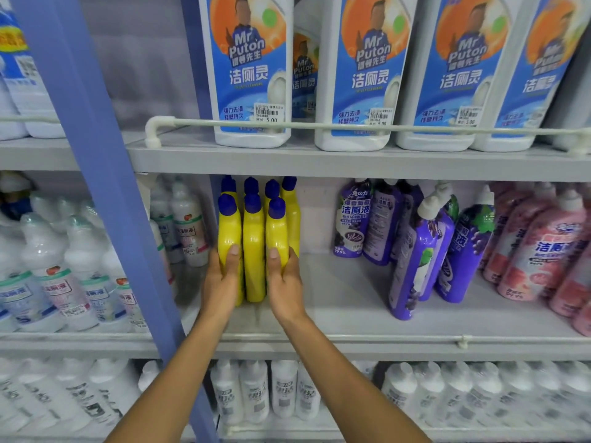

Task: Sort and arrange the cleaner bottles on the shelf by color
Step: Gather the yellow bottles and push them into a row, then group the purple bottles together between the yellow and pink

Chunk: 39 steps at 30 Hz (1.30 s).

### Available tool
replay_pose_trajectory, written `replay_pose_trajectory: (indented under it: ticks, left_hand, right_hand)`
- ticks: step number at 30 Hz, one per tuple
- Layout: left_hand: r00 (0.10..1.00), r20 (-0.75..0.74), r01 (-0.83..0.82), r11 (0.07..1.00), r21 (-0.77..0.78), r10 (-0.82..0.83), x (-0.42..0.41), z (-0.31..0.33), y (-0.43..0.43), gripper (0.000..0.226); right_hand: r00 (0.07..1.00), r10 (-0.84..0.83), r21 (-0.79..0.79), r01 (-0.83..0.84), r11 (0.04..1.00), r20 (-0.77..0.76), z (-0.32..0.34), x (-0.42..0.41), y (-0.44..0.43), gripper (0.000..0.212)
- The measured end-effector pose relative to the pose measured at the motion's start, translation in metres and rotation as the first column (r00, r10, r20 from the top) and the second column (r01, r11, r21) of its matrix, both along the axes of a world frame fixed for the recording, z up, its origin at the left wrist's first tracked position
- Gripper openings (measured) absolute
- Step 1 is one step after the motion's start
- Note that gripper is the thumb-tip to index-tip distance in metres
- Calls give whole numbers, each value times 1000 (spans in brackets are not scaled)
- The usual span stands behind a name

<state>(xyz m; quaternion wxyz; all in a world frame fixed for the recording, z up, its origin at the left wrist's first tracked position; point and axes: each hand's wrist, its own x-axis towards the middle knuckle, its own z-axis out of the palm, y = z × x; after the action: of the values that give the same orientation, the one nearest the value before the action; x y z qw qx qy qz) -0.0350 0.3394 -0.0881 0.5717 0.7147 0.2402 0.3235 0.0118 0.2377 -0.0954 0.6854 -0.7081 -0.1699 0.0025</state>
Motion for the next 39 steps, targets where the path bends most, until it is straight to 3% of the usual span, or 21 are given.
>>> replay_pose_trajectory:
  ticks: [4, 8, 14, 20, 25, 29, 34, 37, 39]
  left_hand:
    - [999, -42, -6, 1000, -19, 5, 3, 5, 2, 52]
    - [998, -60, 31, 999, -30, -33, 0, 9, 4, 56]
    - [992, -124, -33, 999, 16, 34, -10, 6, 11, 65]
    - [1000, -19, -18, 1000, -10, 18, -42, 2, -9, 65]
    - [998, 40, 44, 998, -53, -42, -55, -6, -44, 81]
    - [988, 69, 142, 988, -61, -138, -42, -7, -91, 69]
    - [958, 46, 282, 959, -6, -282, -7, 3, -149, 71]
    - [934, 38, 357, 934, -19, -356, 20, 14, -185, 85]
    - [910, 34, 414, 910, -16, -413, 39, 21, -211, 93]
  right_hand:
    - [998, 37, -50, -39, 998, -46, 5, 3, 1, 81]
    - [991, 110, -84, -117, 990, -77, 17, 4, -12, 63]
    - [986, 154, -184, -163, 969, -62, 20, 14, -38, 63]
    - [986, 147, 9, -147, 989, -78, 15, 2, -92, 49]
    - [987, 71, 142, -50, 989, -147, 8, -8, -160, 43]
    - [988, -1, 165, 27, 986, -153, 9, -4, -213, 40]
    - [988, -121, 221, 140, 965, -99, 33, 16, -269, 76]
    - [974, -217, 266, 225, 938, -59, 46, 39, -304, 51]
    - [949, -315, 261, 305, 916, -5, 49, 60, -328, 48]
